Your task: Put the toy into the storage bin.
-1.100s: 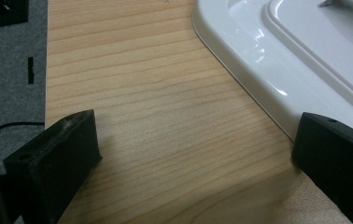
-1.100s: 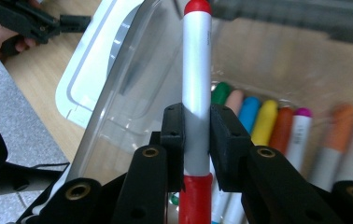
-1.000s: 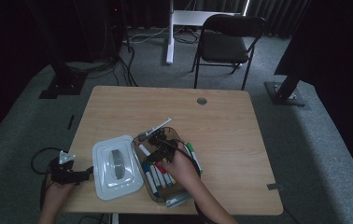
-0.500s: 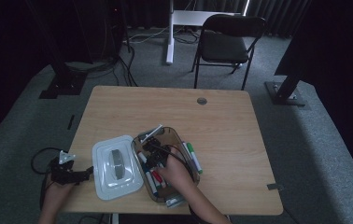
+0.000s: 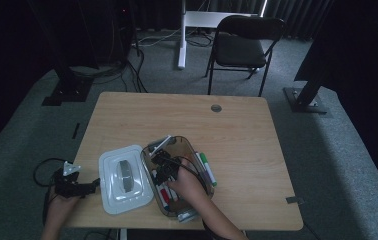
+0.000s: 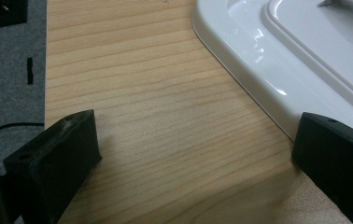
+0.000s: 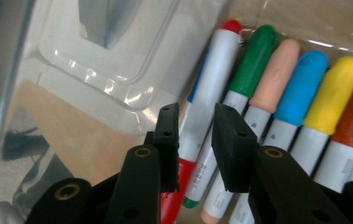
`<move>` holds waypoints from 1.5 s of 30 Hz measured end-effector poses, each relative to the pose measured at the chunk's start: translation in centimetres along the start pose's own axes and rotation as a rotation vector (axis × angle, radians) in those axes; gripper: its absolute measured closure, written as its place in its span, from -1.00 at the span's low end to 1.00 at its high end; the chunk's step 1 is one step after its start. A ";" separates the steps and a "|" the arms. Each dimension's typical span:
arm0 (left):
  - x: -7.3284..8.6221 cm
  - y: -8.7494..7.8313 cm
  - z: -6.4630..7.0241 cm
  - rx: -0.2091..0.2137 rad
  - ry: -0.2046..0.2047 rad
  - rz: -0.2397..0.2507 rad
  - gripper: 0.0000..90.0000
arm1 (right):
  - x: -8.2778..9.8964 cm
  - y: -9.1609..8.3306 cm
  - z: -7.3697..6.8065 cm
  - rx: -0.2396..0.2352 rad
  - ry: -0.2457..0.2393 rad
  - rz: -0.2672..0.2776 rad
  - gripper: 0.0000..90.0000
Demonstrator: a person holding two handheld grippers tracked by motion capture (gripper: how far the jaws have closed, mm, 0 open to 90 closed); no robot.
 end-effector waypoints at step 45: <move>0.0 0.0 0.0 0.000 -0.002 0.001 -0.97 | 2.6 -5.5 17.3 0.078 0.221 0.281 0.53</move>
Point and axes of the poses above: each handheld gripper's, and its own axes: y roughly forward along the jaws, x roughly out of its underside, z roughly to its right, the point moved 8 cm from there along y, roughly forward along the jaws, and after that the axes turned 14 degrees about y, right-handed, at the moved point
